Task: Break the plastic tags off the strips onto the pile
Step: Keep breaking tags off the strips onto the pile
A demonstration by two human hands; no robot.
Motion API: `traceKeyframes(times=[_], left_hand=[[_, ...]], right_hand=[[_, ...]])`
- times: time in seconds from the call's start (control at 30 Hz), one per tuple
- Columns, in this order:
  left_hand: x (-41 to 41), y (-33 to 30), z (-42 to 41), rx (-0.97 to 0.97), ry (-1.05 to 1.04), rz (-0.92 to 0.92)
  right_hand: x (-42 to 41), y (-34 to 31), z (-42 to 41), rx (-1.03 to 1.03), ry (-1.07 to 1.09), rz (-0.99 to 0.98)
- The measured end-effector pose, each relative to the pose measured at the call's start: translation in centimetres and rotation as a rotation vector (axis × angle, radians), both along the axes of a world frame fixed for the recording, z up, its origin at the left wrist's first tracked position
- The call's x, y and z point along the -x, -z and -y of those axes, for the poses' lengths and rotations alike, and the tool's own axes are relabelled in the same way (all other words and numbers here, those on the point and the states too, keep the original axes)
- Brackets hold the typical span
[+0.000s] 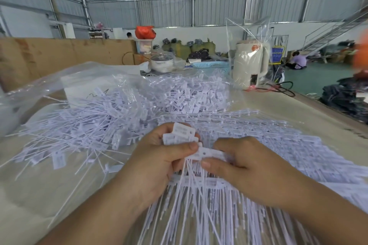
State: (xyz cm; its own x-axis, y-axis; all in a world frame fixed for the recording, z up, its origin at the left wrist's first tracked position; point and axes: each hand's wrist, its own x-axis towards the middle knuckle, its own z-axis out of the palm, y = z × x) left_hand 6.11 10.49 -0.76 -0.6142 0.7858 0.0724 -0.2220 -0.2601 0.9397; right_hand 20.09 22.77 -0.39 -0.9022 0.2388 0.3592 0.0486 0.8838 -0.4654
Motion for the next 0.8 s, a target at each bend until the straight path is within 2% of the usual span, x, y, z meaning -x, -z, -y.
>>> traceKeyframes(times=[0.1, 0.3, 0.43, 0.57, 0.63, 0.7, 0.8], left_hand=[[-0.3, 0.1, -0.2, 0.014, 0.011, -0.002], [-0.4, -0.4, -0.1, -0.15, -0.005, 0.097], [-0.9, -0.8, -0.2, -0.21, -0.026, 0.16], [-0.4, -0.4, 0.0, -0.147, -0.075, 0.218], [-0.4, -0.1, -0.1, -0.121, -0.108, 0.181], [-0.7, 0.1, -0.3, -0.11, -0.101, 0.109], [-1.5, 0.2, -0.4, -0.101, -0.045, 0.034]], right_hand=[[0.0, -0.1, 0.0, -0.014, 0.006, -0.013], [0.2, -0.1, 1.6, -0.072, 0.111, -0.172], [0.7, 0.4, 2.7, -0.211, 0.189, -0.337], [0.8, -0.7, 1.6, 0.059, 0.237, -0.599], [0.5, -0.9, 1.0, 0.053, 0.178, -0.54], [0.4, -0.3, 1.1, 0.04, 0.05, -0.329], [0.7, 0.6, 1.3, -0.125, 0.02, -0.108]])
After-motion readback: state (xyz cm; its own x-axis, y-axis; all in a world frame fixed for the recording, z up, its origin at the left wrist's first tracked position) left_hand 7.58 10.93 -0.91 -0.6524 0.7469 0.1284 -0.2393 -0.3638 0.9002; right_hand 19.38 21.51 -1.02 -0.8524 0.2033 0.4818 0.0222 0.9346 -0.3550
